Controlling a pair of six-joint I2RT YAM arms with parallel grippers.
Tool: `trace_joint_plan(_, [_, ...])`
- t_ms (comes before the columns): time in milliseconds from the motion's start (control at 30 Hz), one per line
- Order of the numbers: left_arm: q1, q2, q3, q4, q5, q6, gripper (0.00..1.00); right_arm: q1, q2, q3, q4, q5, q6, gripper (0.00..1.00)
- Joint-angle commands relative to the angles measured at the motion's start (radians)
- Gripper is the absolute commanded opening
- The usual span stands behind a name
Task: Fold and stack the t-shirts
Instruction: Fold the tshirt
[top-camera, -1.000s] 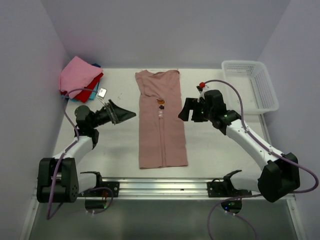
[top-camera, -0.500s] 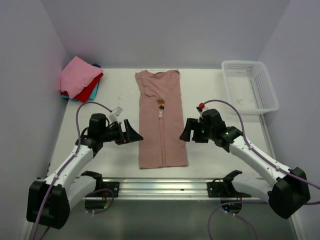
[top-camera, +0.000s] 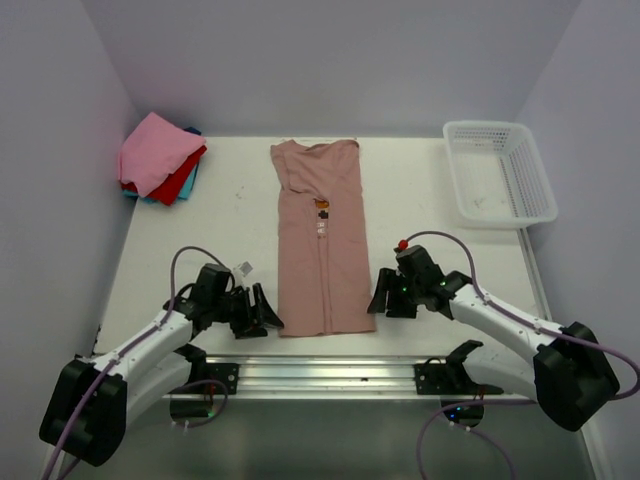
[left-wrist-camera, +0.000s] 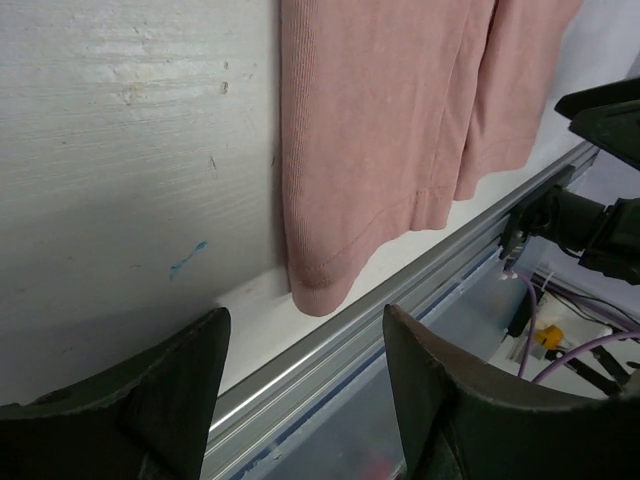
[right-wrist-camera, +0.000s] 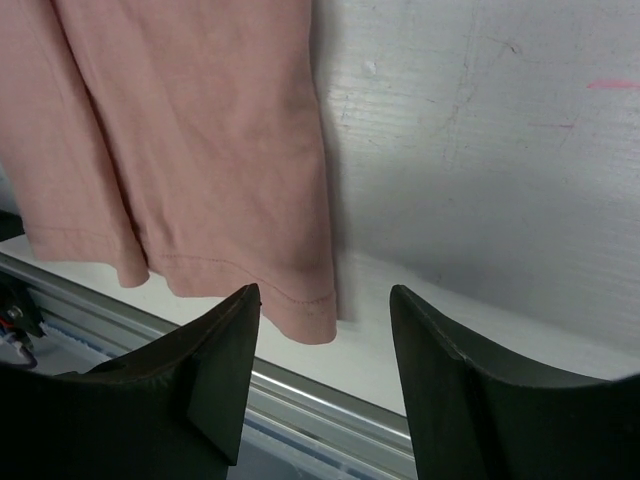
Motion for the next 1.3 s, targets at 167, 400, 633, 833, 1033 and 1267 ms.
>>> trace_joint_plan(167, [-0.044, 0.054, -0.159, 0.121, -0.037, -0.096, 0.63, 0.012, 0.062, -0.067, 0.111, -0.056, 0.073, 0.52])
trace_joint_plan(400, [-0.064, 0.148, -0.183, 0.215, -0.06, -0.109, 0.59, 0.032, 0.092, -0.085, 0.15, -0.062, 0.098, 0.47])
trace_joint_plan(633, [-0.07, 0.226, -0.214, 0.351, -0.044, -0.125, 0.08, 0.047, 0.097, -0.119, 0.186, -0.091, 0.13, 0.15])
trace_joint_plan(833, [-0.078, 0.145, -0.215, 0.371, -0.021, -0.127, 0.0, 0.086, 0.011, -0.101, 0.129, -0.097, 0.15, 0.0])
trace_joint_plan(1033, [-0.079, -0.084, -0.117, 0.222, -0.064, -0.112, 0.0, 0.09, -0.049, -0.006, 0.037, -0.051, 0.114, 0.0])
trace_joint_plan(1267, [-0.079, -0.092, -0.005, 0.274, -0.123, -0.066, 0.0, 0.09, 0.037, 0.106, 0.015, -0.007, 0.038, 0.0])
